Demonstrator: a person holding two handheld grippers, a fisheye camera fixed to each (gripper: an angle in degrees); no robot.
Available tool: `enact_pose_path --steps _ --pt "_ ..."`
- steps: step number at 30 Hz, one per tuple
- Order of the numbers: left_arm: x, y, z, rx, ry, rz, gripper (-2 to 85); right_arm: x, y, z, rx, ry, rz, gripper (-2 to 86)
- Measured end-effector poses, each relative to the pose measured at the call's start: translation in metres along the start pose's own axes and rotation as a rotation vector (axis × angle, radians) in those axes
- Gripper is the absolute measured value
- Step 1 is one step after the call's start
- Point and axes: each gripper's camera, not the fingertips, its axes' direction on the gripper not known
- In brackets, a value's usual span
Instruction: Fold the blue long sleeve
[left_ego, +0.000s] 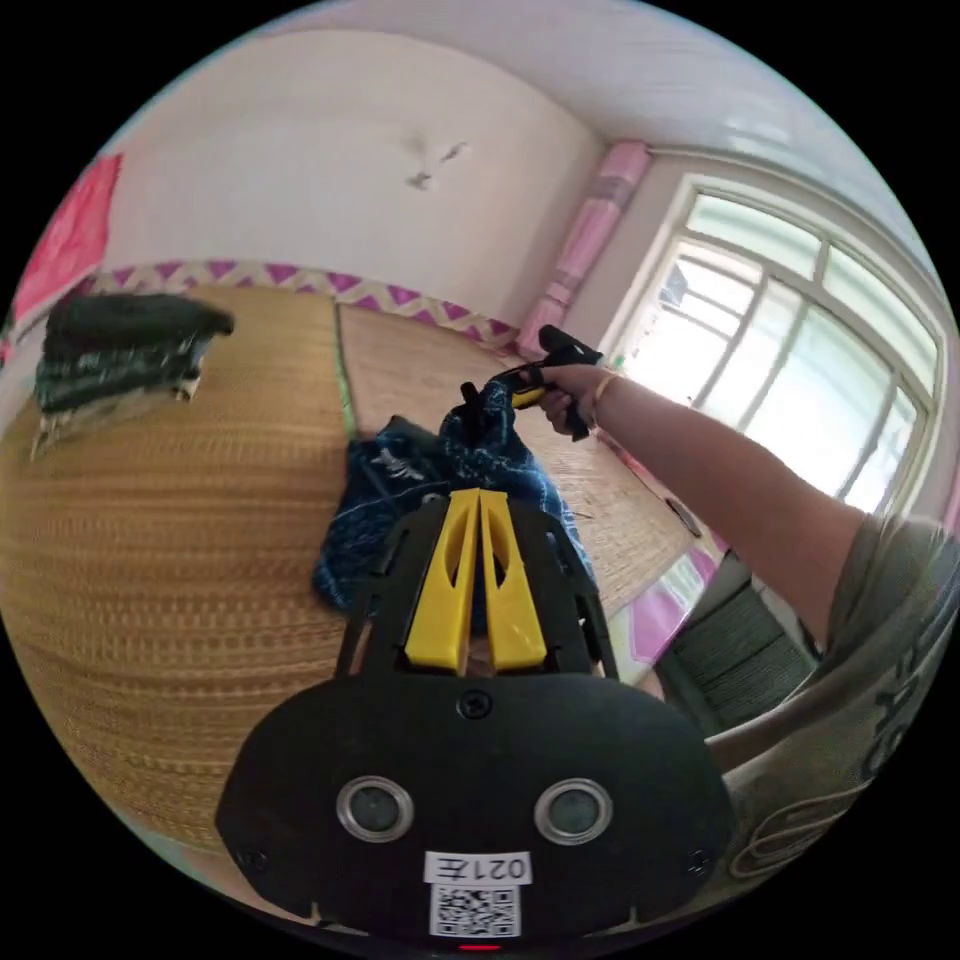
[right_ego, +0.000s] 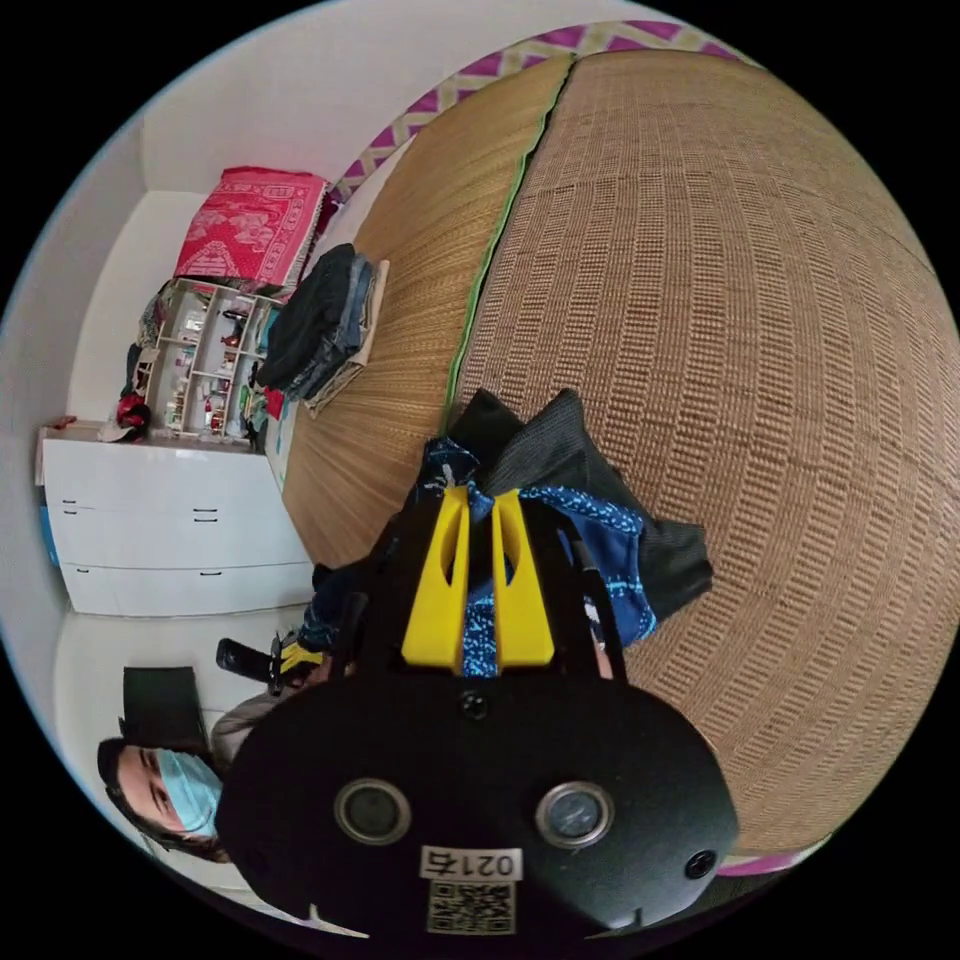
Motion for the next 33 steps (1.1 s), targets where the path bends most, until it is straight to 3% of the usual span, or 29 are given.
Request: enact_pose_path --steps 2,5,10,13,15,20,24,31,33 --pt "-0.082 0.022 0.015 -0.041 0.029 -0.215 -0.9 -0.016 -0.025 0.024 -0.001 0.03 0.021 2.2" --pt "-0.147 0.059 0.042 -0.116 0.086 -0.364 -0.6 -0.032 -0.045 0.06 -0.022 -0.009 0.059 2.6" --pt "-0.151 0.073 0.051 -0.088 0.031 -0.29 4.3 -0.065 -0.037 0.04 -0.02 -0.03 0.02 4.9" --pt "-0.164 0.073 0.068 -0.091 0.041 -0.288 8.9 -0.075 -0.019 0.012 -0.001 -0.115 -0.004 10.8" --pt "-0.171 0.072 0.078 -0.099 0.04 -0.284 9.7 -0.095 0.009 -0.019 0.06 -0.108 -0.04 13.0" --pt "-0.192 0.063 0.119 -0.157 -0.002 -0.266 9.4 -0.172 0.105 -0.075 0.239 0.154 -0.187 13.7" --pt "-0.203 0.061 0.157 -0.26 -0.008 -0.282 2.2 -0.212 0.183 -0.075 0.198 0.1 -0.269 13.2" --pt "-0.18 0.074 0.114 -0.135 0.053 -0.225 -0.9 -0.272 0.299 -0.08 0.199 0.03 -0.415 10.8" --pt "-0.17 0.08 0.1 -0.118 0.059 -0.218 -0.9 -0.315 0.342 -0.075 0.177 -0.008 -0.6 11.9"
